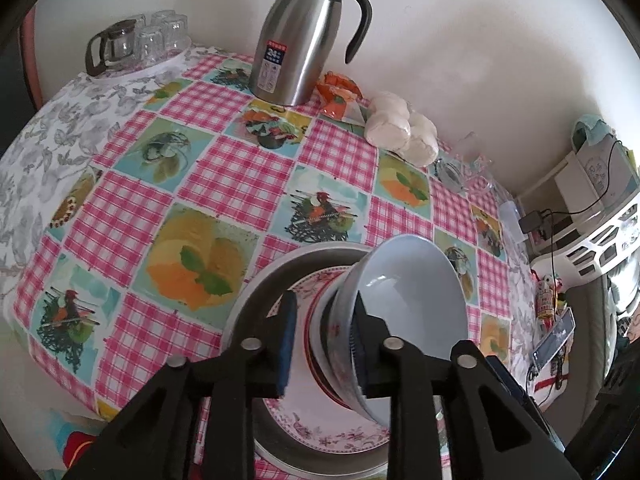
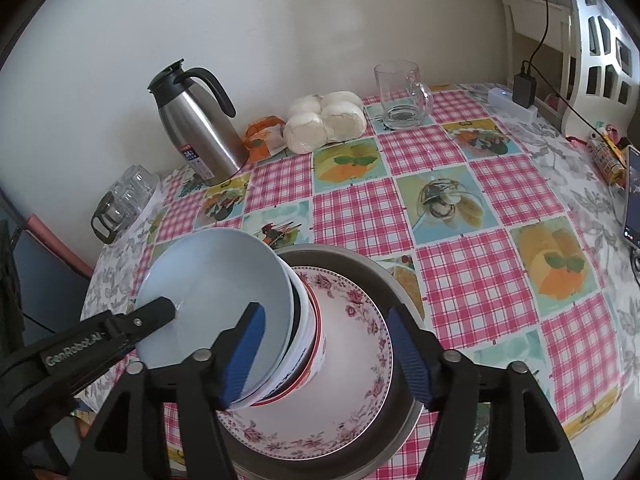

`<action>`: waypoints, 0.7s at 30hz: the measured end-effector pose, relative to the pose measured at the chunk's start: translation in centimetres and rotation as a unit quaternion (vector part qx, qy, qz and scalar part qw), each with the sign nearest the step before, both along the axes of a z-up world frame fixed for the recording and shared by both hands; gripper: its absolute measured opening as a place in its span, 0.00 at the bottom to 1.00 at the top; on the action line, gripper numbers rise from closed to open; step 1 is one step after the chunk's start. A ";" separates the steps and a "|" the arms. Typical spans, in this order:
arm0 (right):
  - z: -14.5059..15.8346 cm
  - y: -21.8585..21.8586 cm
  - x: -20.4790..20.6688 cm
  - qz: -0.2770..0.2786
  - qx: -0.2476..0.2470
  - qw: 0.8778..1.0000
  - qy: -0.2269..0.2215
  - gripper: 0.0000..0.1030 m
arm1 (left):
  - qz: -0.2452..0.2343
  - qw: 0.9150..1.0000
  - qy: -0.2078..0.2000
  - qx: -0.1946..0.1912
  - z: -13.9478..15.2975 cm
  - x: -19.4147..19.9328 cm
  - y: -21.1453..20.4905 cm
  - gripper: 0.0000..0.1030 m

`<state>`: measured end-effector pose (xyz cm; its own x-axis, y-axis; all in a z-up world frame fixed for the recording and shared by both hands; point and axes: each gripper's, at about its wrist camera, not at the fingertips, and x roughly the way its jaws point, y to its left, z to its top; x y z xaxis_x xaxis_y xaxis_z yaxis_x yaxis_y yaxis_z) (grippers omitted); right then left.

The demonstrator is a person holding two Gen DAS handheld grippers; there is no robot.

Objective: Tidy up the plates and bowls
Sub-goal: 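Withdraw the right tool from the stacked bowls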

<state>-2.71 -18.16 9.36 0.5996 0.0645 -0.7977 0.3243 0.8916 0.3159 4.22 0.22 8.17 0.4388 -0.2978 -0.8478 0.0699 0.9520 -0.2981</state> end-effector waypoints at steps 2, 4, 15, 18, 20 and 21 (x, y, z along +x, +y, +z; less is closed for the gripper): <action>-0.1 0.0 0.1 0.000 -0.002 1.000 0.003 0.70 | 0.004 1.000 -0.005 0.001 0.4 -0.1 0.2 0.43; -0.2 0.0 0.1 0.000 -0.004 1.000 0.005 0.73 | 0.008 1.000 -0.010 0.007 0.7 -0.2 0.3 0.51; -0.4 0.0 0.2 0.000 -0.008 1.000 0.006 0.93 | 0.029 0.998 -0.027 0.038 1.3 -0.4 1.1 0.81; -0.5 0.0 0.2 0.003 -0.009 1.000 0.001 0.97 | 0.037 0.998 -0.031 0.045 1.3 -0.3 1.3 0.83; -0.4 0.0 0.2 0.004 -0.010 1.000 -0.003 1.00 | 0.045 0.997 -0.032 0.045 1.3 -0.3 1.6 0.88; -0.4 0.0 0.2 0.005 -0.011 1.000 -0.004 1.00 | 0.050 0.997 -0.035 0.046 1.3 -0.4 1.8 0.90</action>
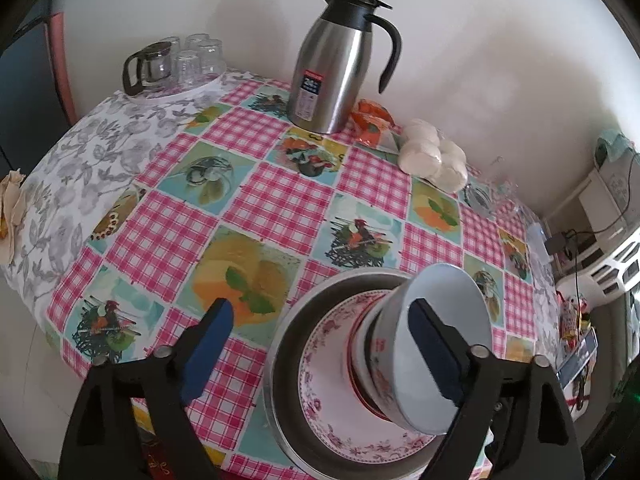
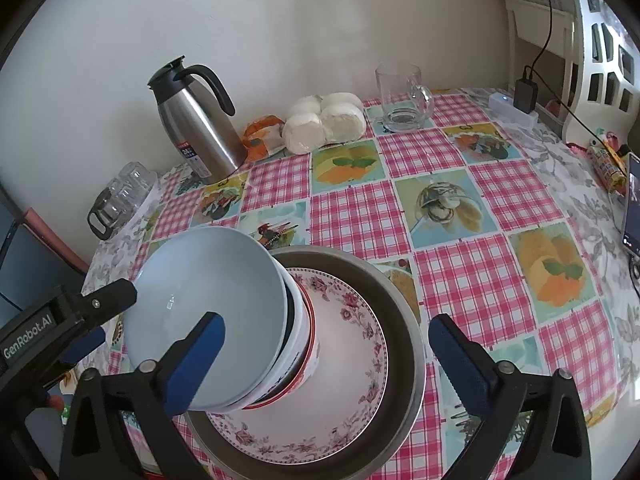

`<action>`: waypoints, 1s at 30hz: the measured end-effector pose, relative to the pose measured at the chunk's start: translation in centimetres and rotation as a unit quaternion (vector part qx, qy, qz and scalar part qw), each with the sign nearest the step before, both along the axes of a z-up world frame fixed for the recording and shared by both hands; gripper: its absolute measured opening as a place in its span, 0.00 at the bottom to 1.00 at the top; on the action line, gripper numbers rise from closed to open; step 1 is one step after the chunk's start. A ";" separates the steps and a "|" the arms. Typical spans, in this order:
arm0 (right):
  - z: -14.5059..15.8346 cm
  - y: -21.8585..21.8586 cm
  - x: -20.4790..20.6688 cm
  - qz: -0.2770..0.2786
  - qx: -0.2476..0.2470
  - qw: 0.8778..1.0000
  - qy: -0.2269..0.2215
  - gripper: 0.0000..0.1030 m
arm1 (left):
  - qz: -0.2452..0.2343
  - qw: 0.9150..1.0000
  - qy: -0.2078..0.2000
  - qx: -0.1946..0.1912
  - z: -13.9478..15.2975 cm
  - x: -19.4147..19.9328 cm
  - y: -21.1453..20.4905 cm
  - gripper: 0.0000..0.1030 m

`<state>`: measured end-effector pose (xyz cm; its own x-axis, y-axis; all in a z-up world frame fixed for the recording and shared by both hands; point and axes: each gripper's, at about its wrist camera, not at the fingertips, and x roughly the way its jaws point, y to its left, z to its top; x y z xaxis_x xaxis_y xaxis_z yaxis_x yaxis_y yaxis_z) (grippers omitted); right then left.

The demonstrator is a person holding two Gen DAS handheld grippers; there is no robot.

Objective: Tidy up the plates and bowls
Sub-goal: 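Withdraw the right tool from the stacked bowls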

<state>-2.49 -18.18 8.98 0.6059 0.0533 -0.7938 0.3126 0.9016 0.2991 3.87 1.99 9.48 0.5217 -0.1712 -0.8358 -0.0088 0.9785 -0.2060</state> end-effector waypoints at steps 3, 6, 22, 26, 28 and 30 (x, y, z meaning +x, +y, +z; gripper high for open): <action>0.0 0.0 0.0 0.003 -0.001 1.000 -0.001 1.00 | 0.011 1.000 -0.005 0.007 0.2 0.0 0.4 0.94; 0.1 0.1 -0.2 0.003 -0.006 1.000 -0.002 1.00 | 0.018 1.000 -0.005 0.009 0.2 -0.1 0.7 0.95; 0.8 0.6 -3.2 0.015 -0.026 0.999 -0.038 1.00 | 0.009 0.998 -0.036 0.050 1.4 -3.3 0.4 0.95; 0.5 0.3 -4.4 0.014 -0.031 0.999 -0.037 1.00 | 0.008 0.998 -0.034 0.045 1.0 -4.3 0.5 0.95; 0.2 0.1 -4.8 0.013 -0.032 0.999 -0.034 1.00 | 0.008 0.998 -0.029 0.048 0.6 -4.9 0.5 0.95; -0.2 0.0 -5.3 0.014 -0.034 0.999 -0.028 1.00 | 0.006 0.998 -0.022 0.054 0.1 -5.4 0.4 0.95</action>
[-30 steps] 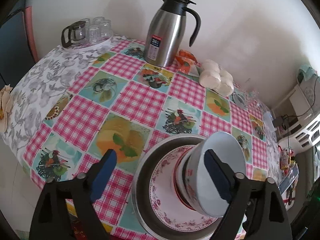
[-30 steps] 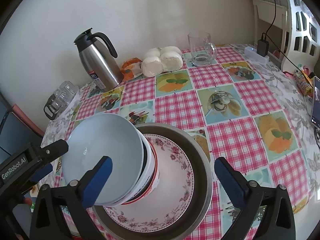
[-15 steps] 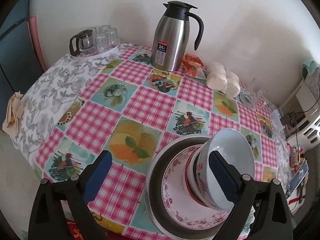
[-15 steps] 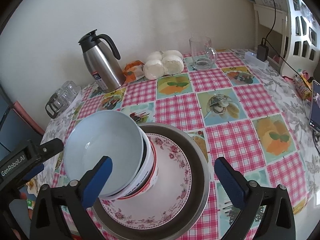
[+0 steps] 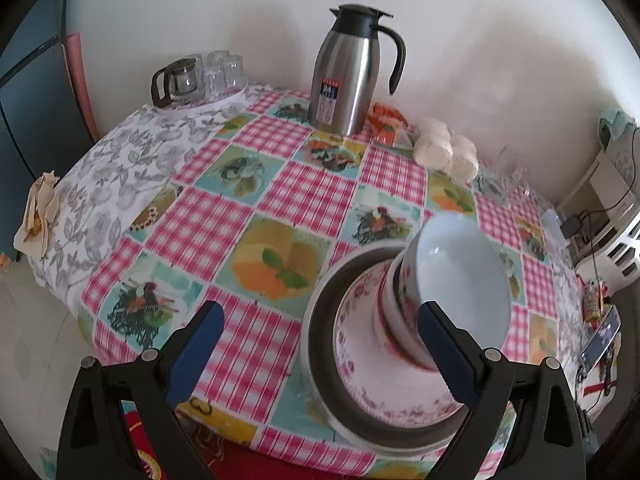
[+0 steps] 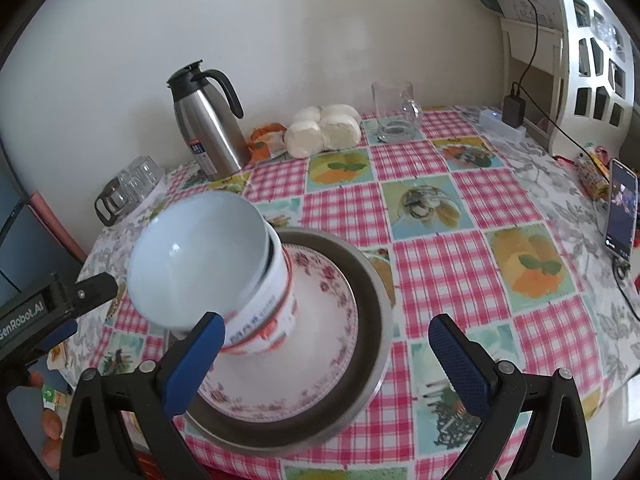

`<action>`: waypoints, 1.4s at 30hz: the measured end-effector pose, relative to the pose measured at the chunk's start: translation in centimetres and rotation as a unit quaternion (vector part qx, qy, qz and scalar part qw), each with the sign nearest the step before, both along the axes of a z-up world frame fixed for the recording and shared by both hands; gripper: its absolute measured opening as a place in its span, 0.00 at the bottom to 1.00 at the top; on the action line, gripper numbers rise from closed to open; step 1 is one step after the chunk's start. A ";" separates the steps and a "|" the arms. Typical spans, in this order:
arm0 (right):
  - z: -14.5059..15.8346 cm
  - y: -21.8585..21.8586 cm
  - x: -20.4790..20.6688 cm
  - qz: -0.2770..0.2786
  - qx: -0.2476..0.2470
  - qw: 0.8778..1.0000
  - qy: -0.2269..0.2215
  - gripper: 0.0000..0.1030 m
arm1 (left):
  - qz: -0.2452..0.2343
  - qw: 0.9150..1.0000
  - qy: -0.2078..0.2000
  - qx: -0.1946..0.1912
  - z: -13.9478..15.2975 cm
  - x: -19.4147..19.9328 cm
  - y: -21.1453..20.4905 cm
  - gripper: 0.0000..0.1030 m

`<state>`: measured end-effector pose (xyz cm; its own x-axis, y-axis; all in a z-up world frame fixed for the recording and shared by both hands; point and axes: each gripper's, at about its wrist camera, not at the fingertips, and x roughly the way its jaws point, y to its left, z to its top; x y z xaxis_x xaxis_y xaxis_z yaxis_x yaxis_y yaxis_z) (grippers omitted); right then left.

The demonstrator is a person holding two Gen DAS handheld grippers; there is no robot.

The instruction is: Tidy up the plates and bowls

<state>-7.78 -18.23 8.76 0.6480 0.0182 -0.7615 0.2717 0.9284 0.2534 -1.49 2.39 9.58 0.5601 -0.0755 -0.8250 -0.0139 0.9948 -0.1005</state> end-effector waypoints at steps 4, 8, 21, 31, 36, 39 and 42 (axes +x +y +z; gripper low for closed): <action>-0.9 -0.2 -0.7 0.001 -0.005 1.000 0.015 1.00 | -0.015 1.000 0.006 0.010 -0.8 -1.0 -0.4 0.95; -1.5 -0.1 -1.4 0.004 -0.013 1.000 0.027 1.00 | -0.027 0.999 0.009 0.035 -1.6 -2.3 -1.1 0.95; -3.0 -0.4 -2.9 0.002 -0.024 0.998 0.055 1.00 | -0.041 0.995 0.058 0.073 -4.4 -4.1 -2.1 0.95; -3.6 -1.0 -3.9 -0.003 -0.024 0.998 0.064 1.00 | -0.053 0.992 0.088 0.073 -5.9 -4.9 -2.7 0.95; -3.9 -1.1 -4.2 0.001 -0.028 0.997 0.071 1.00 | -0.058 0.990 0.096 0.083 -6.3 -5.3 -3.1 0.95; -4.0 -1.1 -4.3 0.003 -0.031 0.997 0.075 1.00 | -0.062 0.989 0.102 0.083 -6.6 -5.4 -3.3 0.95; -4.2 -1.3 -4.5 0.003 -0.029 0.996 0.079 1.00 | -0.063 0.989 0.101 0.088 -6.7 -5.5 -3.5 0.95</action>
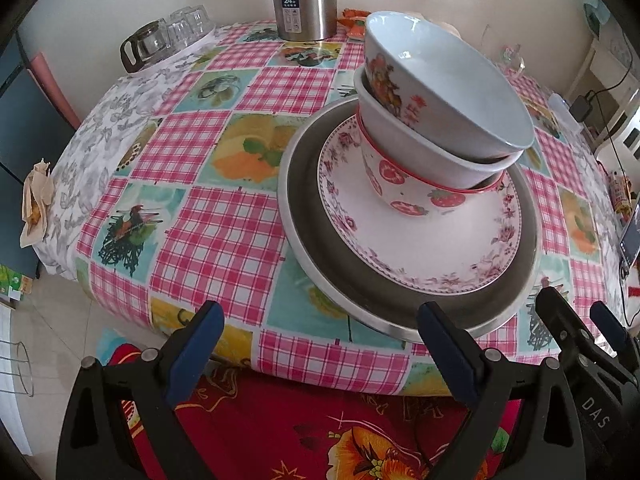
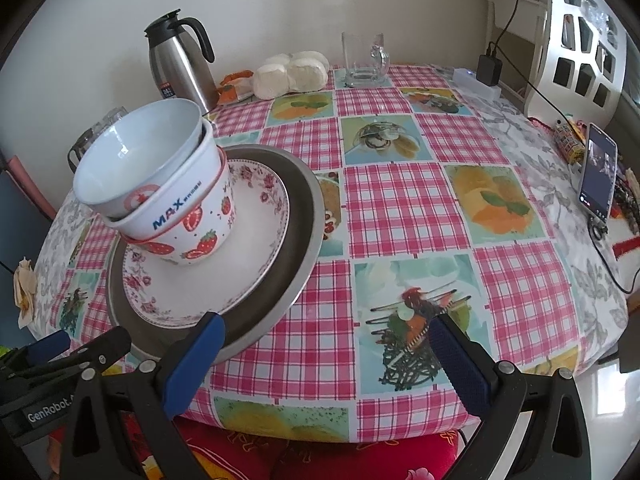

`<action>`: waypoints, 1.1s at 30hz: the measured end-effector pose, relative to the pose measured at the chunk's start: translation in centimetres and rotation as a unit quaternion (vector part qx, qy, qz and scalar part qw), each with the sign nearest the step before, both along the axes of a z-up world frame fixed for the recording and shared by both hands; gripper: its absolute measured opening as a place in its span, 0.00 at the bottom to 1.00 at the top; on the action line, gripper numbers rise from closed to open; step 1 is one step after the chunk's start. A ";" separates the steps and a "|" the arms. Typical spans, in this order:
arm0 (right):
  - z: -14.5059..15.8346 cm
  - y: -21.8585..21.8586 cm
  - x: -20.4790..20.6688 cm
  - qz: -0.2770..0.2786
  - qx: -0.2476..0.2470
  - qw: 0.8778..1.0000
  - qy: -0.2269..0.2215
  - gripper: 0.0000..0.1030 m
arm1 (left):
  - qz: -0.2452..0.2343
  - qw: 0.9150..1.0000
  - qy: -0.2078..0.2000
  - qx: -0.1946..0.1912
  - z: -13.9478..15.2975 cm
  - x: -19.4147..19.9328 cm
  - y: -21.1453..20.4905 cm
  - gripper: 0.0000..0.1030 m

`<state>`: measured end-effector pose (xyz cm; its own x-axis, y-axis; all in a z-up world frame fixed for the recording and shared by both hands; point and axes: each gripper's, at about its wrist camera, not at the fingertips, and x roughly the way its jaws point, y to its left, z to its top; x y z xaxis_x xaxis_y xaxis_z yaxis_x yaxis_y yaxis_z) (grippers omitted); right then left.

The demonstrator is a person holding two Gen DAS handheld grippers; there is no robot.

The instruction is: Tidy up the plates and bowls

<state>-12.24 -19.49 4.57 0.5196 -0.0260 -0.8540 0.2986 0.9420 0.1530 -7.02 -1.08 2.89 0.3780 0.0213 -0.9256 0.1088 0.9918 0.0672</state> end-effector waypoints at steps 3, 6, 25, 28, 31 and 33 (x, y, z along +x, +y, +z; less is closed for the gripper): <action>-0.1 -0.3 -0.2 -0.004 0.004 1.000 0.002 1.00 | -0.001 1.000 0.001 0.004 -0.1 -0.1 -0.1 0.95; -0.2 -0.5 -0.3 -0.007 0.006 1.000 0.004 1.00 | 0.000 1.000 0.001 0.007 -0.2 -0.1 -0.1 0.95; -0.4 -0.6 -0.2 -0.002 0.002 1.000 0.011 1.00 | 0.007 1.000 0.007 0.007 -0.4 -0.1 0.4 0.95; -0.5 -0.6 -0.1 -0.001 0.001 1.000 0.012 1.00 | 0.007 1.000 0.008 0.007 -0.4 -0.1 0.3 0.95; -0.5 -0.6 -0.1 0.000 -0.001 1.000 0.013 1.00 | 0.007 1.000 0.009 0.008 -0.6 0.0 0.4 0.95; -0.6 -0.6 -0.1 0.000 -0.001 1.000 0.014 1.00 | 0.007 1.000 0.008 0.009 -0.6 0.0 0.4 0.95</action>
<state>-12.31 -20.05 4.01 0.4948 -0.0287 -0.8685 0.3034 0.9423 0.1417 -7.02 -0.71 2.28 0.3619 0.0424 -0.9313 0.0961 0.9920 0.0825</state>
